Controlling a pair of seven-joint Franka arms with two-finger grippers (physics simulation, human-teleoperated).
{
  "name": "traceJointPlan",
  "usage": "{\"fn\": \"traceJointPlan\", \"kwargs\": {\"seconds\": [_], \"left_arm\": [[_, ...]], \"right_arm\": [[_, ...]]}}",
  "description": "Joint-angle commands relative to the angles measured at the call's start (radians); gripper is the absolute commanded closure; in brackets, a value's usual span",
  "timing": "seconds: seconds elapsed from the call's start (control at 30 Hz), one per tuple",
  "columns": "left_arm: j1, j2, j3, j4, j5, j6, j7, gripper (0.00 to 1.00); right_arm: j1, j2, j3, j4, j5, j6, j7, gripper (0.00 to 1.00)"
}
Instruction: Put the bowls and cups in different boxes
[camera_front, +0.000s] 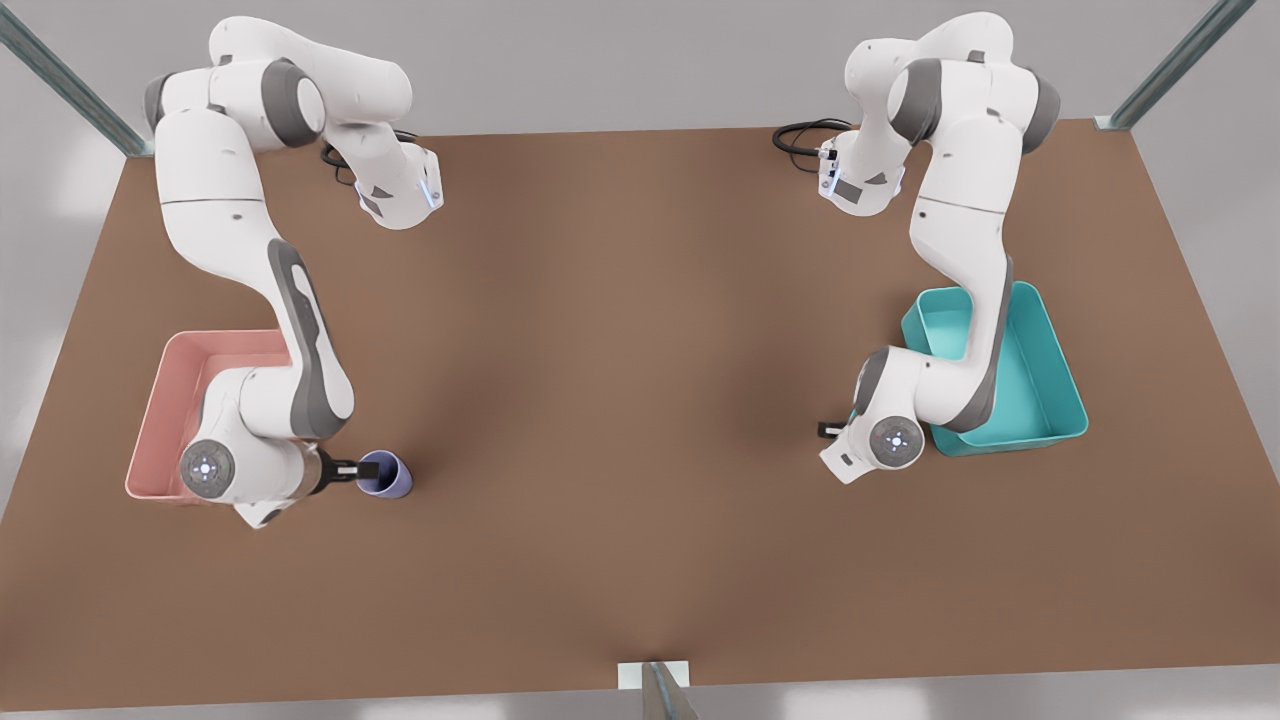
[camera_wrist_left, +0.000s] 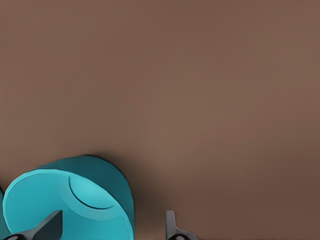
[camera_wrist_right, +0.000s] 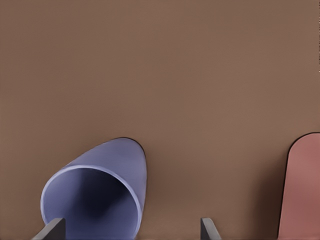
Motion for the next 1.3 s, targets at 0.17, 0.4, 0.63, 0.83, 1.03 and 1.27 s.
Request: {"fn": "traceJointPlan", "kwargs": {"seconds": [0.17,0.4,0.63,0.83,1.03,1.27], "left_arm": [[0.002,0.021,0.000,0.001,0.007,0.046,-0.064,0.79],[0.001,-0.034,0.000,0.126,-0.002,-0.173,-0.090,0.79],[0.244,-0.351,0.014,0.051,-0.002,-0.422,-0.187,0.79],[0.252,-0.341,0.091,-0.266,0.001,-0.025,-0.177,0.79],[0.286,-0.253,0.097,-0.366,-0.001,0.175,-0.167,0.79],[0.307,-0.298,0.094,-0.322,-0.002,0.054,-0.162,0.00]], "right_arm": [[-0.013,0.024,-0.001,-0.049,0.011,0.142,0.028,0.00],[-0.012,0.052,-0.001,-0.078,0.011,0.158,0.028,0.00],[-0.001,0.064,-0.001,-0.064,0.008,0.152,0.029,0.76],[-0.001,0.021,0.000,-0.055,0.006,0.109,0.002,0.79],[-0.121,-0.160,-0.001,-0.069,0.009,-0.121,-0.248,0.79],[-0.345,-0.183,-0.012,-0.063,-0.020,-0.135,-0.555,0.79]]}}
